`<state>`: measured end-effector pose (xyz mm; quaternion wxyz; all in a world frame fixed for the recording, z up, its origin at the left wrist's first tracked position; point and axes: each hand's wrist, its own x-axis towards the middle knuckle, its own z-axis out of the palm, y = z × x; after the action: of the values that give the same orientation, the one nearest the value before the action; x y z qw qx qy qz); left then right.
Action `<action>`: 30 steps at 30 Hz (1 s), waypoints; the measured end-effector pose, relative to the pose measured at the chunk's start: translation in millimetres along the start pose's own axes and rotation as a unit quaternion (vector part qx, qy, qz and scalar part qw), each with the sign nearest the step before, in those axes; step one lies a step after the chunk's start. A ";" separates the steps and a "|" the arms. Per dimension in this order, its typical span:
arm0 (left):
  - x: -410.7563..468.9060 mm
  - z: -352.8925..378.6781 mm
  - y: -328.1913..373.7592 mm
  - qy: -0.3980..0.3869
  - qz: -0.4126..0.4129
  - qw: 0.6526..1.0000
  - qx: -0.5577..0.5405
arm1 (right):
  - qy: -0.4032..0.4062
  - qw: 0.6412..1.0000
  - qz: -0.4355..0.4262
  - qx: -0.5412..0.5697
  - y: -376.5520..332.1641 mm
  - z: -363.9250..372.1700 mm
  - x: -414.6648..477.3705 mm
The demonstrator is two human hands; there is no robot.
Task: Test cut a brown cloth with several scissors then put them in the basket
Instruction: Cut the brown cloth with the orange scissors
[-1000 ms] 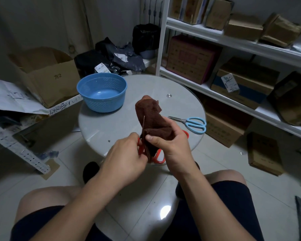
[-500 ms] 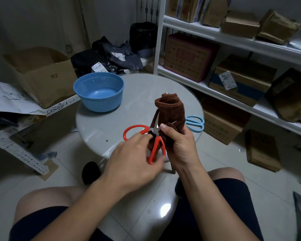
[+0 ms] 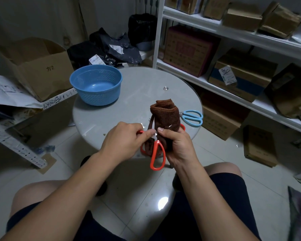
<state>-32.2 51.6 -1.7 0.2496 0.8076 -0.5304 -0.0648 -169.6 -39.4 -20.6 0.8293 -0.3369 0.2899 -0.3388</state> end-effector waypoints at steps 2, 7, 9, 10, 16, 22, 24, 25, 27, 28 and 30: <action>0.4 1.1 -4.6 -0.015 0.004 1.000 -0.024 | 0.008 1.000 0.007 -0.011 0.9 -1.6 0.8; -3.0 -7.8 -18.4 -0.025 0.000 0.999 -0.020 | 0.081 0.996 0.017 0.045 -14.8 -15.8 10.2; -6.6 -15.1 -33.6 -0.031 -0.011 0.999 -0.015 | 0.109 0.990 -0.008 0.087 -35.2 -32.4 16.6; -8.7 -18.2 -40.4 -0.030 -0.021 0.999 -0.023 | 0.116 0.990 -0.026 0.081 -45.2 -39.5 19.1; -9.5 -19.9 -36.8 0.012 -0.051 0.998 -0.033 | 0.081 0.974 -0.135 -0.164 -60.2 -14.5 -8.3; -7.6 -17.1 -25.2 0.017 -0.021 0.999 0.040 | -0.058 0.832 -0.151 -0.531 -37.1 25.7 -22.2; -7.8 -19.3 -24.2 0.017 -0.015 0.998 0.066 | -0.108 0.788 -0.086 -0.600 -42.0 25.8 -20.6; -7.4 -20.1 -24.8 0.013 -0.014 0.997 0.076 | -0.131 0.782 -0.062 -0.607 -47.3 24.8 -19.9; -8.0 -21.9 -25.7 0.000 -0.016 0.997 0.081 | -0.152 0.771 -0.061 -0.615 -54.8 22.9 -17.8; -8.4 -22.3 -25.5 -0.009 -0.013 0.997 0.073 | -0.139 0.751 -0.077 -0.641 -55.7 21.0 -14.1; -8.8 -22.2 -25.2 -0.016 0.005 0.998 0.057 | -0.109 0.677 -0.109 -0.720 -55.0 20.8 -9.1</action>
<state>-7.0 74.7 4.3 0.1952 0.8164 -0.5414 -0.0467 -180.4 -54.9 35.8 0.3135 -0.8935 0.3128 -0.0739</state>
